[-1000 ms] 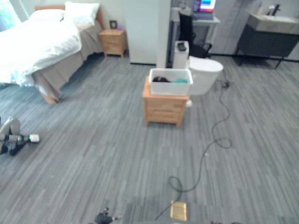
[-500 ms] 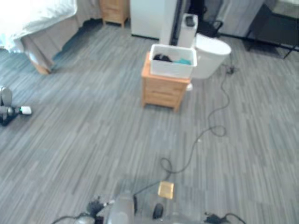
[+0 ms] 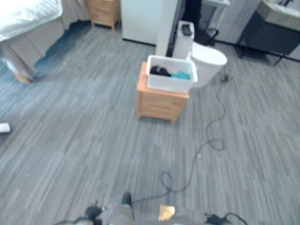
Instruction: Grab the laundry basket,head to the washer,open it,put in the laundry and shut it.
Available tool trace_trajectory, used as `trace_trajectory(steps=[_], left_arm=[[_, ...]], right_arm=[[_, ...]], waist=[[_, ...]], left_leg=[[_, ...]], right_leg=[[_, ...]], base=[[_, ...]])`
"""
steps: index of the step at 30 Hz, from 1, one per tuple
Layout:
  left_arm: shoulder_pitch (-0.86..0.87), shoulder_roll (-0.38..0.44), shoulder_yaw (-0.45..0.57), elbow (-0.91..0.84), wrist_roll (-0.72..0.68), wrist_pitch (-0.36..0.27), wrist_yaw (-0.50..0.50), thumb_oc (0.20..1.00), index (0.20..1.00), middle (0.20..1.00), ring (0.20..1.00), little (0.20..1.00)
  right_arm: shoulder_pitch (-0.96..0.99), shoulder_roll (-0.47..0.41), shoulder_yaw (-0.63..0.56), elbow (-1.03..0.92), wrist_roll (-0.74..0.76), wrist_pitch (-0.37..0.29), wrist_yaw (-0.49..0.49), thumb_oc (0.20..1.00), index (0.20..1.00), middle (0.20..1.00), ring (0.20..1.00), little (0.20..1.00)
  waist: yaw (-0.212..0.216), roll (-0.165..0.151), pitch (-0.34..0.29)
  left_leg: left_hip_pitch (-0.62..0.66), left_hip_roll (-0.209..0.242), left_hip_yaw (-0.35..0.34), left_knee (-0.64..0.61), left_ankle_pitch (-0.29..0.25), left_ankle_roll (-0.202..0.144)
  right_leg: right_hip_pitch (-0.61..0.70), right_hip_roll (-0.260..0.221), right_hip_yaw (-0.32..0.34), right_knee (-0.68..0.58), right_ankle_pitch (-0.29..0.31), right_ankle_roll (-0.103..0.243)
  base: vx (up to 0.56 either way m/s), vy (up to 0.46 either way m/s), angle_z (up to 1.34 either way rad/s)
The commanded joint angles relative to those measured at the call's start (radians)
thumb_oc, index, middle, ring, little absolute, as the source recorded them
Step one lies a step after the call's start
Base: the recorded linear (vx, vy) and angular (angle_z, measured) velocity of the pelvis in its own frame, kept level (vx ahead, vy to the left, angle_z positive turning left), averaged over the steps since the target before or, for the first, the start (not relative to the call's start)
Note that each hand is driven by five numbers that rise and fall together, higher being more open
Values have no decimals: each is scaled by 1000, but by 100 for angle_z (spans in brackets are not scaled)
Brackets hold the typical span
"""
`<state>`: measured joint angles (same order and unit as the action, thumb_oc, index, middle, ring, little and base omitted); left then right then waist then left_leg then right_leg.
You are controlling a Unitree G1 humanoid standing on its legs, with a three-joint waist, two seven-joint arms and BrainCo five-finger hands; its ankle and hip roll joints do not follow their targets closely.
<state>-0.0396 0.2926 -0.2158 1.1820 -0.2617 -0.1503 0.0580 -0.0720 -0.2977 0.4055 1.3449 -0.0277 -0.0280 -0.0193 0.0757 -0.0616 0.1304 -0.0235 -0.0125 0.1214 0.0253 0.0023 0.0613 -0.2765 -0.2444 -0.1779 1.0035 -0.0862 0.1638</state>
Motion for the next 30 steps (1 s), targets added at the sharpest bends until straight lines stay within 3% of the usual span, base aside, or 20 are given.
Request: trace_trajectory(steps=[1, 3, 4, 7, 8, 10, 12, 13, 14, 15, 16, 17, 18, 19, 20, 21, 24, 30], left_arm=[[8, 33, 16, -26, -15, -20, 13, 1000, 1000, 1000, 1000, 1000], [8, 37, 8, -34, -4, -21, 13, 1000, 1000, 1000, 1000, 1000], [7, 38, 8, -27, 4, -23, 12, 1000, 1000, 1000, 1000, 1000], [-5, 32, 22, 6, 23, -26, 14, 1000, 1000, 1000, 1000, 1000], [-6, 31, 21, 7, 23, -26, 14, 1000, 1000, 1000, 1000, 1000], [-2, 29, 24, 32, 44, -25, 9, 1000, 1000, 1000, 1000, 1000], [10, 29, 29, 48, 64, -22, 6, 1000, 1000, 1000, 1000, 1000], [21, 30, 43, 76, 68, -20, 11, 1000, 1000, 1000, 1000, 1000], [21, 27, 58, 82, 51, -19, 15, 1000, 1000, 1000, 1000, 1000], [22, 27, 61, 71, 39, -15, 13, 1000, 1000, 1000, 1000, 1000], [22, 22, 61, 65, 20, -12, 14, 1000, 1000, 1000, 1000, 1000], [17, 19, 60, 69, 8, -12, 16, 1000, 1000, 1000, 1000, 1000], [10, 14, 54, 62, -16, -19, 21, 1000, 1000, 1000, 1000, 1000], [10, 12, 48, 52, -22, -21, 20, 1000, 1000, 1000, 1000, 1000], [11, 8, 32, 32, -37, -31, 22, 1000, 1000, 1000, 1000, 1000], [9, 6, 30, 31, -44, -32, 23, 1000, 1000, 1000, 1000, 1000], [21, -4, 24, 45, -29, -26, 8, 1000, 1000, 1000, 1000, 1000], [46, 23, 42, 70, 12, -22, -2, 1000, 1000, 1000, 1000, 1000]], right_arm=[[-20, 4, 5, -116, -34, -13, 10, 1000, 1000, 1000, 1000, 1000], [-16, -6, -10, -139, -20, -10, 6, 1000, 1000, 1000, 1000, 1000], [-12, -13, -25, -142, -12, -8, 2, 1000, 1000, 1000, 1000, 1000], [0, -25, -64, -114, -1, 0, -1, 1000, 1000, 1000, 1000, 1000], [0, -26, -64, -114, -1, -1, -1, 1000, 1000, 1000, 1000, 1000], [27, -35, -95, -79, -8, 6, 8, 1000, 1000, 1000, 1000, 1000], [51, -39, -105, -51, -15, 6, 13, 1000, 1000, 1000, 1000, 1000], [59, -41, -101, -28, -24, 5, 20, 1000, 1000, 1000, 1000, 1000], [50, -37, -86, -2, -19, 6, 21, 1000, 1000, 1000, 1000, 1000], [46, -36, -82, 3, -10, 5, 21, 1000, 1000, 1000, 1000, 1000], [35, -40, -69, 1, 15, 3, 11, 1000, 1000, 1000, 1000, 1000], [21, -43, -67, 9, 26, 3, 3, 1000, 1000, 1000, 1000, 1000], [7, -49, -66, 21, 37, 3, -11, 1000, 1000, 1000, 1000, 1000], [6, -51, -68, 24, 41, 3, -11, 1000, 1000, 1000, 1000, 1000], [4, -64, -85, 34, 58, -3, -18, 1000, 1000, 1000, 1000, 1000], [1, -63, -85, 35, 59, -3, -19, 1000, 1000, 1000, 1000, 1000], [8, -59, -82, 42, 33, -2, -18, 1000, 1000, 1000, 1000, 1000], [24, -70, -132, 16, 52, -8, -12, 1000, 1000, 1000, 1000, 1000]], waist=[[-5, 54, 22], [-27, 56, 26], [-41, 50, 26], [-62, 40, 23], [-62, 45, 27], [-77, 39, 21], [-83, 30, 2], [-91, 39, -17], [-81, 61, -23], [-75, 50, -18], [-46, 36, 14], [-35, 24, 24], [-9, 13, 35], [1, 14, 32], [35, 46, 17], [43, 50, 18], [39, 57, -6], [36, 46, -53]], left_leg=[[-56, 16, -33, 85, -16, -8], [0, 6, -56, 70, -50, -25], [30, 2, -71, 65, -77, -39], [87, 1, -108, 66, -136, -73], [92, 6, -109, 68, -141, -74], [164, 29, -131, 66, -181, -102], [211, 40, -151, 64, -198, -116], [243, 88, -167, 89, -188, -140], [188, 152, -173, 223, -67, -177], [106, 162, -193, 371, -2, -176], [-5, 162, -220, 598, 60, -151], [-53, 152, -229, 639, 74, -139], [-137, 138, -192, 560, 32, -124], [-151, 130, -168, 471, 24, -125], [-171, 123, -155, 116, 97, -156], [-173, 120, -168, 78, 119, -163], [-132, 119, -165, 52, 91, -158], [-74, 94, -116, 84, 25, -141]], right_leg=[[126, 47, -66, -418, 162, -8], [80, 48, -60, -565, 124, -25], [66, 37, -40, -697, 129, -22], [41, -24, 2, -944, 204, 9], [51, -18, -2, -950, 206, 10], [31, -64, -1, -991, 259, 37], [57, -57, -1, -965, 274, 43], [51, -21, -3, -917, 258, 26], [70, 44, -25, -889, 205, -14], [85, 55, -37, -889, 184, -40], [135, 93, -40, -898, 148, -86], [162, 105, -35, -910, 134, -100], [217, 123, -30, -942, 110, -105], [238, 126, -29, -956, 102, -101], [292, 155, -20, -978, 70, -88], [307, 159, -15, -976, 63, -88], [335, 162, -26, -973, 40, -80], [367, 108, 4, -970, 42, -52]], base=[[438, -76, 39], [565, -164, 33], [491, -225, 13], [448, -225, 46], [377, -170, 65], [479, -226, 66], [589, -363, 89], [761, -630, 49], [509, -583, 17], [306, -598, -9], [189, -477, -45], [327, -465, -56], [336, -233, -51], [569, -19, -9], [459, 119, -7], [452, 161, -6], [183, 63, -83], [200, 103, -37]])
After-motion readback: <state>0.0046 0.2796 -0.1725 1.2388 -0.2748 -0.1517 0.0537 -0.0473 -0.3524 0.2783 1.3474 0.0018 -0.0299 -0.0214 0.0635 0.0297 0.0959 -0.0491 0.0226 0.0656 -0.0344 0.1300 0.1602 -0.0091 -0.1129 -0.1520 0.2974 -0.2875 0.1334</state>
